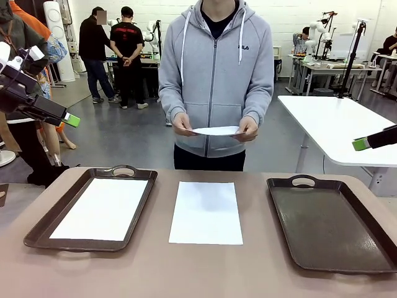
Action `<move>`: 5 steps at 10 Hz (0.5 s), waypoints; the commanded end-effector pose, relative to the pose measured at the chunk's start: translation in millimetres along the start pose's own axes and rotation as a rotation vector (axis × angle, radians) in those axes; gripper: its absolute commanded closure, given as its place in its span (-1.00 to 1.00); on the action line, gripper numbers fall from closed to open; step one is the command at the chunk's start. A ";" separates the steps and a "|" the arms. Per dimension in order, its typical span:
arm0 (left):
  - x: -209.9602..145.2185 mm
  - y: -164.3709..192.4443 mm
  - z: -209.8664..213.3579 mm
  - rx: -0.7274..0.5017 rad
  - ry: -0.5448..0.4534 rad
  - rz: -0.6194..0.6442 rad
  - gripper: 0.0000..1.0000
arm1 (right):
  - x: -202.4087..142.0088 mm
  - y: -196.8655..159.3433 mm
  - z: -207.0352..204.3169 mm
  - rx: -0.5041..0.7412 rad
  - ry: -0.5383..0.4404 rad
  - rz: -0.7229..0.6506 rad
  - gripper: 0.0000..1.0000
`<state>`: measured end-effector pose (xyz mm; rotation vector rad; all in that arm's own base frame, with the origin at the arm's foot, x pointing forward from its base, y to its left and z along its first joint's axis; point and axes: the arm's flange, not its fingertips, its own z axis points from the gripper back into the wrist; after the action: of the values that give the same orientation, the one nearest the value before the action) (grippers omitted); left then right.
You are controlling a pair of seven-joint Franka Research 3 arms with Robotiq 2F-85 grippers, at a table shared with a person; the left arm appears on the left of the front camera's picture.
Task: Sort the A4 documents.
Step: Receive the A4 Paper.
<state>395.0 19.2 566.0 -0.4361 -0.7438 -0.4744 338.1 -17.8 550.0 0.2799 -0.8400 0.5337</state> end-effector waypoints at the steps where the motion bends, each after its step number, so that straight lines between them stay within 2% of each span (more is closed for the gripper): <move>1: -1.1 -1.2 -0.2 0.001 0.000 -0.001 -1.00 | -0.3 -0.2 -1.9 0.008 -0.001 -0.001 -1.00; 5: -1.1 -1.2 -0.2 0.001 0.000 -0.001 -1.00 | -0.3 -0.2 -1.9 0.008 -0.001 -0.001 -1.00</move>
<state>395.0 19.2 566.0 -0.4361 -0.7438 -0.4744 338.1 -17.8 550.0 0.2799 -0.8400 0.5337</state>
